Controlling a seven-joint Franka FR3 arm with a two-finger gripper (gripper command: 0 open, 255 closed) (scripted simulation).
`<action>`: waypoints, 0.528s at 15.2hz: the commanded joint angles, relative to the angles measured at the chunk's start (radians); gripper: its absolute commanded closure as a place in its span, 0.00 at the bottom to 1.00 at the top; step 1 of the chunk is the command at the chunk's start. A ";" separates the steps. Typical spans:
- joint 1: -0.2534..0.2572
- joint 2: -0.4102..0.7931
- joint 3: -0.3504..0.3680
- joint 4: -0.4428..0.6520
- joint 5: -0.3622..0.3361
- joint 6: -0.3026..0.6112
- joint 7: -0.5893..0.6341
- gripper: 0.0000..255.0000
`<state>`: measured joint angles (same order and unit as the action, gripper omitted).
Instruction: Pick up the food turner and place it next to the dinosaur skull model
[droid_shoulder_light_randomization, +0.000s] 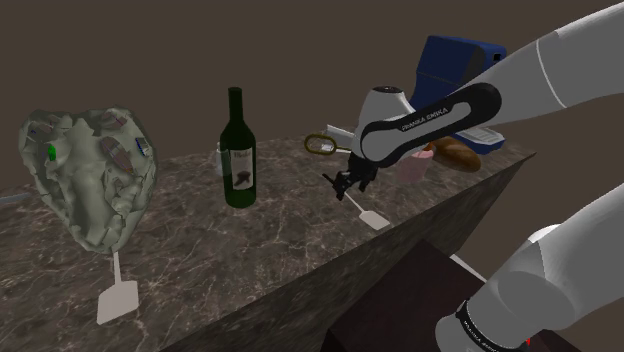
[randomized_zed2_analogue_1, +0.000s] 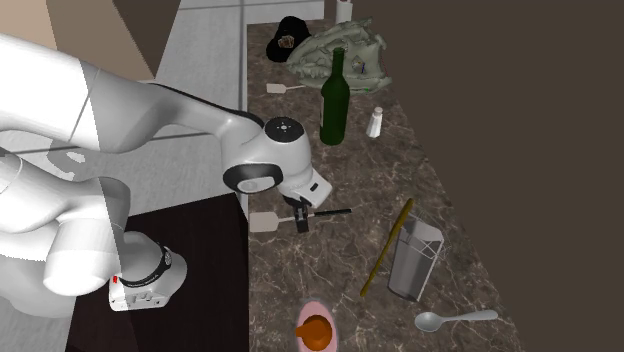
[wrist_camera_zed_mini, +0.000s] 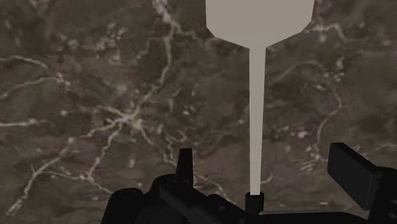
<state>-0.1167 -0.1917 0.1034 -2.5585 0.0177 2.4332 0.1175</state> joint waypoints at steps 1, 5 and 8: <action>0.000 0.005 0.000 -0.002 -0.001 0.008 0.000 0.00; 0.000 0.005 0.000 -0.002 -0.001 0.008 0.000 0.00; 0.000 0.005 0.000 -0.002 -0.001 0.008 0.000 1.00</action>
<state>-0.1169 -0.1867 0.1035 -2.5606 0.0171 2.4407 0.1179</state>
